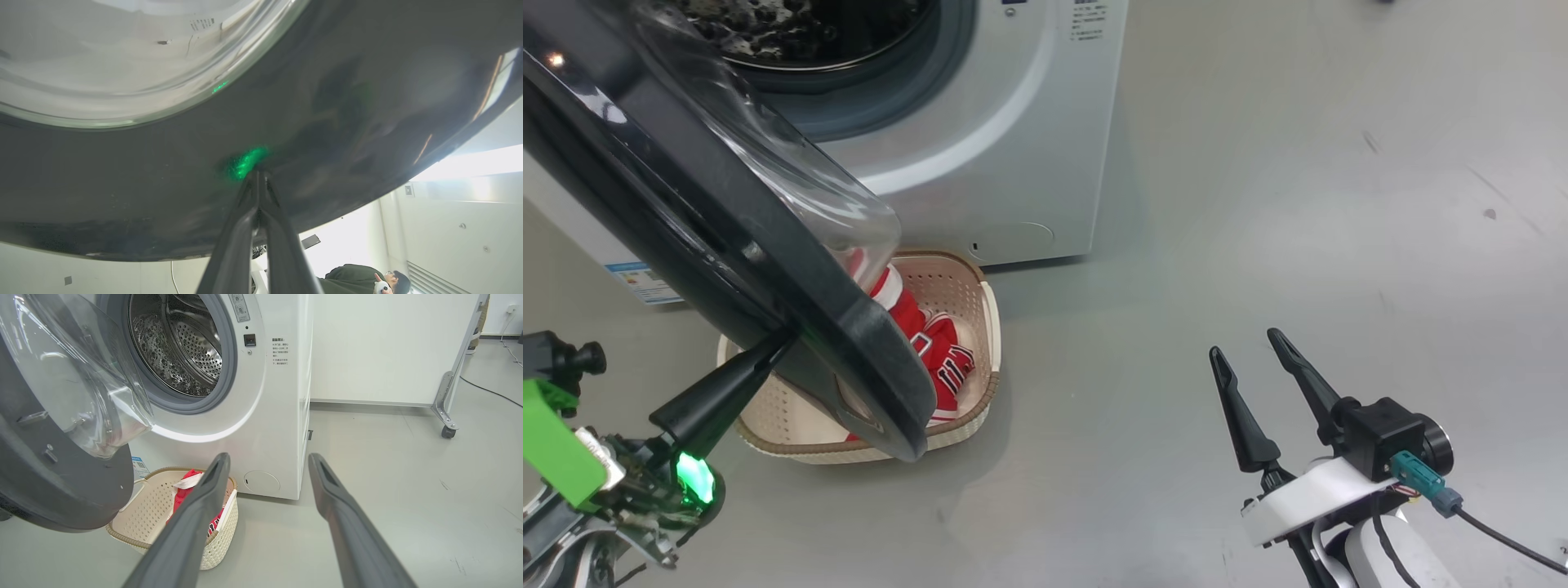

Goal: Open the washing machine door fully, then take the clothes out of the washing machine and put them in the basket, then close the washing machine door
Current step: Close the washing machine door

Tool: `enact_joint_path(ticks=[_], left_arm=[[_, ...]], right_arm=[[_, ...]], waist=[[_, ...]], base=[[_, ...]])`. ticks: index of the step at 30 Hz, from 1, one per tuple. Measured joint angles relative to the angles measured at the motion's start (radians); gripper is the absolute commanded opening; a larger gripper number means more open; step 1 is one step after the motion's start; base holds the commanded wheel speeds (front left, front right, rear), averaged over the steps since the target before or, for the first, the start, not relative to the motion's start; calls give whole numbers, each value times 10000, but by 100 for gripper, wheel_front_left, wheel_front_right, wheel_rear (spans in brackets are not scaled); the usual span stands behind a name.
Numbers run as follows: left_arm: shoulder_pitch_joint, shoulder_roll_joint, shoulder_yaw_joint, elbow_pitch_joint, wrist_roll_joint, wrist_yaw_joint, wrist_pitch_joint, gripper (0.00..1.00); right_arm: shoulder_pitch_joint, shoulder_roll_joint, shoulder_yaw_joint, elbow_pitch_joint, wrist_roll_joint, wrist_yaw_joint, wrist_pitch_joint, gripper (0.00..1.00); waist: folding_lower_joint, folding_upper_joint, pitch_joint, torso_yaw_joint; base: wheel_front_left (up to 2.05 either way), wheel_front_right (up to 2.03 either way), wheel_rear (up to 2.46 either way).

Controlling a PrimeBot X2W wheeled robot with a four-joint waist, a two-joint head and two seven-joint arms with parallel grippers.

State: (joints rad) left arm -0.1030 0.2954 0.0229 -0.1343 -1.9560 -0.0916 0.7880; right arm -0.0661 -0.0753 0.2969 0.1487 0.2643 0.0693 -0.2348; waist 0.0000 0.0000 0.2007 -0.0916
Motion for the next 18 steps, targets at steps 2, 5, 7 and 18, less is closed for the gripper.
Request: enact_joint_path(ticks=[2, 5, 7, 18], left_arm=[[-118, -8, -25, -33, 25, 36, -2, 0], [-304, -63, -21, -29, 23, 130, -17, 0], [-430, -82, -25, -27, 23, 151, -19, 0], [-1508, -368, -207, 58, 113, 349, -339, 0]], right_arm=[[-82, 17, 2, 19, 33, 0, -4, 100], [-199, 50, 6, 23, 84, 0, -10, 100], [-287, 58, 12, 40, 88, 0, -10, 100], [-546, 121, 15, 151, 274, 13, -86, 100]], waist=[[0, 0, 80, -152], [0, 0, 209, -362], [0, 0, 298, -498], [0, 0, 875, -1168]], base=[[0, 0, 0], [0, 0, 0], [0, 0, 0], [0, 0, 0]])
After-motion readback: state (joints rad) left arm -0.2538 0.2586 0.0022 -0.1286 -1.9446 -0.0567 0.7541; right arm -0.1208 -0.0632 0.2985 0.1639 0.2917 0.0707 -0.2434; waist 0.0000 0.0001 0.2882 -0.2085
